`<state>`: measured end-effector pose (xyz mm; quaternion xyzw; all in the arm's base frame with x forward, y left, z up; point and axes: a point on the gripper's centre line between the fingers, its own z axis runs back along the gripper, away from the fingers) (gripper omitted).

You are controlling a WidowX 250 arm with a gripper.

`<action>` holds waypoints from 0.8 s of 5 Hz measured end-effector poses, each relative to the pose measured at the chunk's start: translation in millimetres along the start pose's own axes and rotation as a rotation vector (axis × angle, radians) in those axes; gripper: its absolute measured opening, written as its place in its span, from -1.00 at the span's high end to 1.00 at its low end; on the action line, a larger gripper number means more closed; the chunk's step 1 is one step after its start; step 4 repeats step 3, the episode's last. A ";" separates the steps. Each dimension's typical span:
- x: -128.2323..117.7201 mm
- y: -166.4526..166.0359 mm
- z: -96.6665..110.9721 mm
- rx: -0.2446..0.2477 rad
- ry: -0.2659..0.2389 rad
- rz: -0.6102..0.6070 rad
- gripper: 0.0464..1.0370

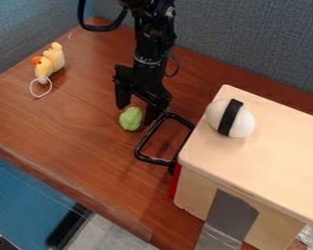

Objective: Moved the green object closer to the drawer

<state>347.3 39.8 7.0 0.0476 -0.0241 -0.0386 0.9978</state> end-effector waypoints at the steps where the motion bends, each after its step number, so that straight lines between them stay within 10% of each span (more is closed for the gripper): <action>1: -2.7 2.0 16.0 0.035 0.010 0.011 -0.94; 4: -1.6 -6.7 51.9 0.033 0.025 0.016 -0.92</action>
